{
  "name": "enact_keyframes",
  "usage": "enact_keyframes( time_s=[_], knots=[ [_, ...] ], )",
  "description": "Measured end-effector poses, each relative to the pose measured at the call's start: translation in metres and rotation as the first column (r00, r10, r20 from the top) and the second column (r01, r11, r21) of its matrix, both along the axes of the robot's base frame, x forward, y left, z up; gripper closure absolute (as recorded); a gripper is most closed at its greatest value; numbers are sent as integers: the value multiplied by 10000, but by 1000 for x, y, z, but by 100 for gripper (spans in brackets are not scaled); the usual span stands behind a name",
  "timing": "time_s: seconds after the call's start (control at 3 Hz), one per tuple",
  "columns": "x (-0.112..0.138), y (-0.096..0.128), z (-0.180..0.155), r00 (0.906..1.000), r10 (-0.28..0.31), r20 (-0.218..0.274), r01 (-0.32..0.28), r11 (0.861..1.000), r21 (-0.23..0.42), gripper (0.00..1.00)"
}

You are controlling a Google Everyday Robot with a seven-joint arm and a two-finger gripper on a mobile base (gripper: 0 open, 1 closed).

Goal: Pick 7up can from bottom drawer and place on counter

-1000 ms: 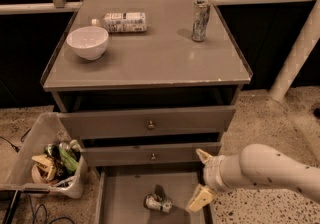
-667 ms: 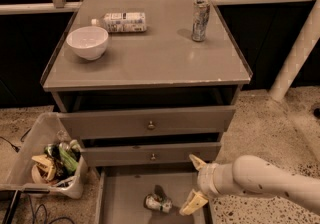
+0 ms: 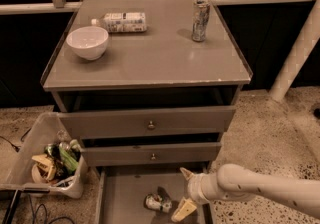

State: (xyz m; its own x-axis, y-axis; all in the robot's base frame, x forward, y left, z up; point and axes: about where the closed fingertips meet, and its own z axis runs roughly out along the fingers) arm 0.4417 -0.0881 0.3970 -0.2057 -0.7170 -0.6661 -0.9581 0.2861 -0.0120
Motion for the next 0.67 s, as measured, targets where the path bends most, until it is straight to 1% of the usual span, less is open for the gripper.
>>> enact_keyframes(
  time_s=[0.33, 0.67],
  knots=[
    [6, 8, -58, 9957, -179, -909, 185, 9998, 59, 0],
    [6, 8, -58, 9957, -179, -909, 185, 9998, 59, 0]
  ],
)
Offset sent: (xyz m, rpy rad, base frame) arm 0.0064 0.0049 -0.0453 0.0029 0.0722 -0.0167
